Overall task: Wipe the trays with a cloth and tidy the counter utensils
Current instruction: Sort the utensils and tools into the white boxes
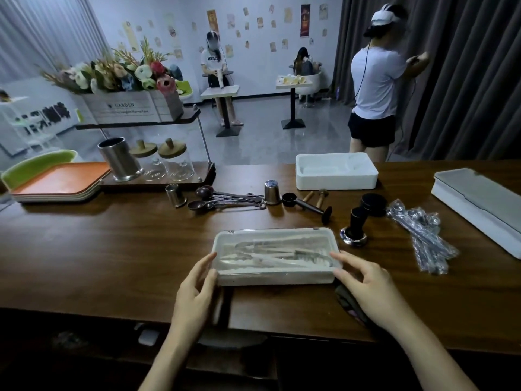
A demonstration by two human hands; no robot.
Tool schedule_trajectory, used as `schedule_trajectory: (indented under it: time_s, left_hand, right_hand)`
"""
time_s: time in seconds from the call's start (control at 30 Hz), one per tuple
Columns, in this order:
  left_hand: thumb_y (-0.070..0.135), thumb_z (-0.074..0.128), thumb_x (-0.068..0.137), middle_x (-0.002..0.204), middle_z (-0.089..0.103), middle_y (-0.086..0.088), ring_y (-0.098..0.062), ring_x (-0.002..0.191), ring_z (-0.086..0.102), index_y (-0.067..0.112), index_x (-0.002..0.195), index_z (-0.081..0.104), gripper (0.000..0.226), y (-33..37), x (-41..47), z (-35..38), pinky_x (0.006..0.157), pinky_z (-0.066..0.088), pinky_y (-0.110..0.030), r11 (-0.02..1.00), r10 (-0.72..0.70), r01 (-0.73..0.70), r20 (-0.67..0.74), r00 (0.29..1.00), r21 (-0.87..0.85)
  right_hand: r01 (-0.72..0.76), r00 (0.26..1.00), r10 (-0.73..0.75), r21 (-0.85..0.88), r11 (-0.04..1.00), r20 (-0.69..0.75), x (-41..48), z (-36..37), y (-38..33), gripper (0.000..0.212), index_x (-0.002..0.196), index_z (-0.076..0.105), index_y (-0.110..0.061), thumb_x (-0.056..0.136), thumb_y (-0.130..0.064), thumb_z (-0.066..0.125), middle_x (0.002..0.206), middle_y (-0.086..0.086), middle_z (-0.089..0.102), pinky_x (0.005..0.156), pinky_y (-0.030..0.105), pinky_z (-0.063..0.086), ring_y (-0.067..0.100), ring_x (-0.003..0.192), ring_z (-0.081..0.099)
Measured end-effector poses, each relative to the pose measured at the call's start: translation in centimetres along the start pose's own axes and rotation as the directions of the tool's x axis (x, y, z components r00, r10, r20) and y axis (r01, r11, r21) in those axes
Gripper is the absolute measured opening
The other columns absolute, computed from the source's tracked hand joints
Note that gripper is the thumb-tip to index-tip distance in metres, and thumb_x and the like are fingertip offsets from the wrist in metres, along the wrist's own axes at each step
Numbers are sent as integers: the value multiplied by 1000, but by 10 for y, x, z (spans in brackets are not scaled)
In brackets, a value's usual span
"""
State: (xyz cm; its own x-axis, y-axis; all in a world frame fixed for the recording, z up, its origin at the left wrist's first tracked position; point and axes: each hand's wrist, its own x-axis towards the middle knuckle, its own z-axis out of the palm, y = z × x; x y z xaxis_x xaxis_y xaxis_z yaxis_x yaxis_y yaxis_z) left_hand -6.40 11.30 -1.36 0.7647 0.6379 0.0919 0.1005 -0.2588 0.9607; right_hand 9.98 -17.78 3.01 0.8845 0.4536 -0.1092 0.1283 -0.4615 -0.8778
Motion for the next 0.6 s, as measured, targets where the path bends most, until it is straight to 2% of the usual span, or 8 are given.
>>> schedule_trajectory:
  time_s: [0.07, 0.13, 0.23, 0.27, 0.37, 0.47, 0.53, 0.6]
  left_hand:
    - [27, 60, 102, 124, 70, 16, 5, 116, 62, 53, 128, 61, 37, 5, -2, 5, 106, 50, -36, 998, -13, 14, -20, 1000, 68]
    - [31, 63, 100, 115, 72, 19, 8, 108, 63, 60, 130, 58, 42, 9, -2, 9, 102, 51, -32, 993, -27, 33, -50, 998, 110]
    - [35, 66, 98, 103, 70, 36, 13, 105, 62, 57, 133, 56, 43, 12, -2, 13, 102, 50, -30, 989, -48, 59, -84, 995, 134]
    - [38, 66, 95, 102, 70, 36, 14, 105, 62, 53, 136, 56, 44, 14, -3, 14, 103, 50, -28, 989, -50, 62, -94, 994, 133]
    - [34, 75, 92, 104, 75, 14, 11, 101, 65, 39, 142, 56, 54, 21, -7, 15, 99, 49, -17, 988, -72, 88, -129, 989, 124]
    - [47, 83, 81, 110, 77, 7, 8, 104, 67, 46, 138, 56, 63, 31, -6, 8, 94, 50, -15, 988, -64, 82, -139, 988, 131]
    - [61, 79, 70, 109, 76, 10, 11, 102, 66, 49, 136, 57, 70, 42, 3, 0, 88, 48, -11, 988, -42, 64, -151, 988, 143]
    - [67, 75, 67, 110, 74, 13, 11, 104, 65, 49, 137, 57, 75, 56, 21, -9, 89, 48, -12, 985, -16, 45, -169, 985, 165]
  right_hand:
    - [-10, 1000, 11, -16, 1000, 29, 3, -3, -2, 31, 124, 59, -51, 96, -39, 61, 130, -5, 60, 53, 30, 57, 18, 88, 66]
    - [14, 998, -9, -88, 996, 57, 7, -5, -3, 40, 134, 51, -52, 95, -49, 59, 136, -8, 57, 73, 24, 53, 9, 96, 59]
    - [32, 998, -18, -248, 968, 58, 12, -2, -9, 55, 145, 39, -51, 93, -57, 56, 132, -6, 61, 70, 23, 52, 10, 83, 63]
    - [32, 999, -21, -257, 966, 43, 14, 0, -10, 55, 145, 40, -51, 93, -57, 56, 132, -3, 63, 66, 23, 49, 11, 80, 62]
    - [30, 999, -26, -271, 962, 20, 16, 9, -14, 55, 145, 41, -50, 93, -56, 57, 127, -1, 67, 69, 29, 46, 15, 86, 64]
    - [59, 998, -57, -273, 960, 17, 16, 12, -23, 56, 146, 40, -49, 92, -58, 56, 111, -3, 72, 72, 29, 50, 7, 78, 63]
    - [95, 995, -99, -236, 967, -3, 22, 14, -35, 63, 147, 41, -45, 89, -61, 60, 126, -3, 67, 91, 30, 52, 6, 97, 62]
    - [147, 987, -156, -205, 968, -27, 33, 16, -54, 70, 148, 41, -40, 85, -61, 63, 136, -4, 61, 95, 23, 45, 2, 107, 52]
